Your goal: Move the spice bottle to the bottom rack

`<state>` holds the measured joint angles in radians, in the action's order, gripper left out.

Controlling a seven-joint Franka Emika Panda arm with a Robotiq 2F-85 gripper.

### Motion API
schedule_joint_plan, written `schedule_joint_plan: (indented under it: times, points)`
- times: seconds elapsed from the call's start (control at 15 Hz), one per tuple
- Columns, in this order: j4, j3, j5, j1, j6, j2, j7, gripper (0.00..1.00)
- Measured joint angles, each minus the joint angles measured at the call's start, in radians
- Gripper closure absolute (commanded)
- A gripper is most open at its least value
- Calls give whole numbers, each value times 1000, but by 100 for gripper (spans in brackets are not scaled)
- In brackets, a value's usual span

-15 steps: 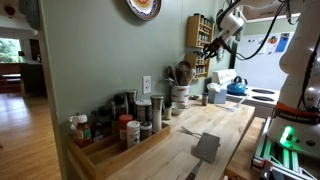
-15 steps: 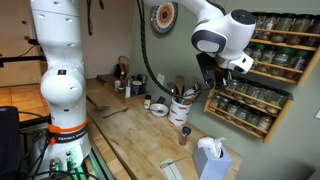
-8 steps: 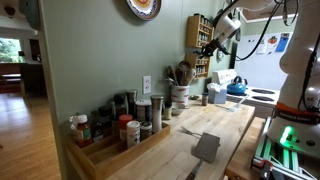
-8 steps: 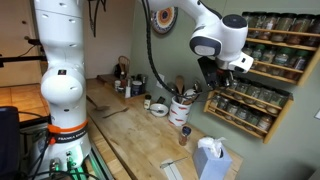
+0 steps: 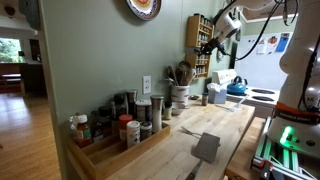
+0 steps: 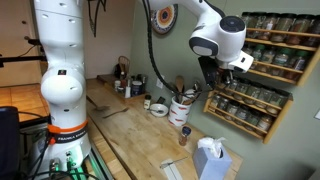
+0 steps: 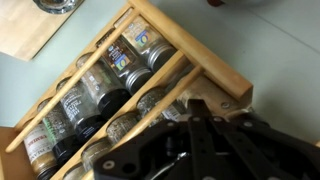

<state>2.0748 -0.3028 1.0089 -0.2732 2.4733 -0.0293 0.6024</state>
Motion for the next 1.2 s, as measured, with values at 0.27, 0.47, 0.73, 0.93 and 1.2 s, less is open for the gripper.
schedule_joint_plan:
  times: [0.27, 0.47, 0.73, 0.93, 1.2]
  points:
    - [-8, 1, 96, 0, -1, -10, 54, 100]
    - [-8, 1, 127, 0, -2, -15, 73, 100]
    - [8, -5, -18, -11, -9, -14, 0, 66]
    - [34, -20, -200, -28, -31, -38, -38, 44]
    - [88, -31, -480, -47, -198, -149, -59, 15]
